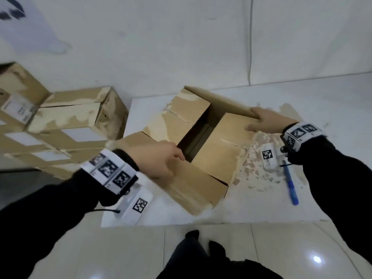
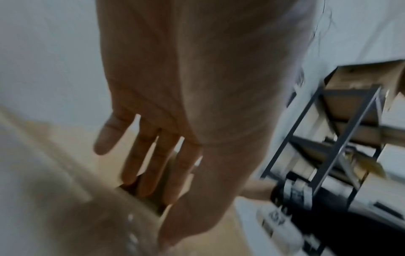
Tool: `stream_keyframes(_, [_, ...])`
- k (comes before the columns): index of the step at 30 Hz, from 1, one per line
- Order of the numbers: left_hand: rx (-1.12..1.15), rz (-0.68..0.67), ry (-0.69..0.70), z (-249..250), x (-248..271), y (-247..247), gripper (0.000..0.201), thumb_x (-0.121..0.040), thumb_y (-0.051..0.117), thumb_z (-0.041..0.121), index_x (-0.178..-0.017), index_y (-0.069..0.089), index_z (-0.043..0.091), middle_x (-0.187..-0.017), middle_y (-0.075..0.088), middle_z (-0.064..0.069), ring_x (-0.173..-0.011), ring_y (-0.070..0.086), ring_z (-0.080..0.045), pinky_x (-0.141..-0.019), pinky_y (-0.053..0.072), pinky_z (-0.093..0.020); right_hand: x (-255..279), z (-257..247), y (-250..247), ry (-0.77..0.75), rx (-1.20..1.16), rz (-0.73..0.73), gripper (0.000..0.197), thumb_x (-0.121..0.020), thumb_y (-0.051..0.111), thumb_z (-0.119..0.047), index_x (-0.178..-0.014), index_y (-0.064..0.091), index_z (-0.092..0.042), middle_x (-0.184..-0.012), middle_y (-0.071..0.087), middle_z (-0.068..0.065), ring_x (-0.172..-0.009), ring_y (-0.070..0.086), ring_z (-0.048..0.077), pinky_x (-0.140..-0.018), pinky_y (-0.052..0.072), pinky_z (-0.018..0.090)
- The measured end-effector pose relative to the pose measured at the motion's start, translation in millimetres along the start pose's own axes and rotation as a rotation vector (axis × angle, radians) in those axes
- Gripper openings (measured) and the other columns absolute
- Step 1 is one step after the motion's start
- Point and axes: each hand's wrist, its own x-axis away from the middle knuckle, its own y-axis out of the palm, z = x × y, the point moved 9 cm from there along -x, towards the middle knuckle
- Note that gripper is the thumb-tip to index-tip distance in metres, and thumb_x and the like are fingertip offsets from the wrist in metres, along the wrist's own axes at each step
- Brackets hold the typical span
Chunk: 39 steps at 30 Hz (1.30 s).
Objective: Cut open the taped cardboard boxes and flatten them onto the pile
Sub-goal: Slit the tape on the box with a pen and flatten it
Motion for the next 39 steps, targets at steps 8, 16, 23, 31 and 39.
stream_keyframes(8, [-0.365,0.145,0.17,2,-65,30,0.047,-0.08,0.062,0.059,-0.099,0.056,0.016,-0.099,0.06,0.0,-0.098,0.053,-0.021,-0.091,0.038,-0.031,-22,-51,-4,0.008,0.422,0.019,0.055,-0.09,0.058,-0.017,-0.138,0.036,-0.003,-0.141,0.041,0.018,-0.126,0.043,0.032,-0.103,0.034,0.036])
stream_keyframes(16, [-0.366,0.218,0.209,-1,-85,30,0.044,-0.086,0.055,0.057,-0.092,0.062,0.014,-0.094,0.067,-0.008,-0.093,0.058,-0.026,-0.073,0.037,-0.031,18,-146,89,-0.151,0.751,-0.374,0.046,-0.102,0.023,-0.041,-0.137,0.046,-0.022,-0.142,0.044,0.004,-0.133,0.033,0.024,-0.112,0.015,0.049])
stream_keyframes(23, [-0.388,0.269,0.214,-2,-84,29,0.043,-0.088,0.054,0.055,-0.091,0.061,0.014,-0.092,0.065,-0.006,-0.094,0.057,-0.026,-0.071,0.036,-0.031,97,-141,-19,-0.122,0.652,0.127,0.035,-0.099,0.028,-0.033,-0.091,0.059,-0.022,-0.099,0.054,-0.003,-0.116,0.048,0.018,-0.107,0.019,0.045])
stream_keyframes(31, [-0.481,0.349,0.234,3,-71,29,0.048,-0.086,0.053,0.061,-0.093,0.062,0.015,-0.095,0.065,-0.004,-0.097,0.058,-0.023,-0.092,0.035,-0.035,140,-49,40,0.377,0.247,0.036,0.05,-0.095,0.039,-0.049,-0.122,0.05,-0.008,-0.121,0.058,0.014,-0.101,0.055,0.027,-0.091,0.045,0.038])
stream_keyframes(39, [-0.566,0.604,0.084,-15,-31,-5,0.073,-0.082,0.047,0.071,-0.128,0.048,0.014,-0.135,0.046,-0.013,-0.13,0.036,-0.032,-0.112,0.017,-0.05,101,-28,87,0.562,-0.464,0.219,0.024,-0.094,0.049,-0.009,-0.116,0.042,-0.004,-0.118,0.05,0.018,-0.086,0.057,0.031,-0.056,0.058,0.042])
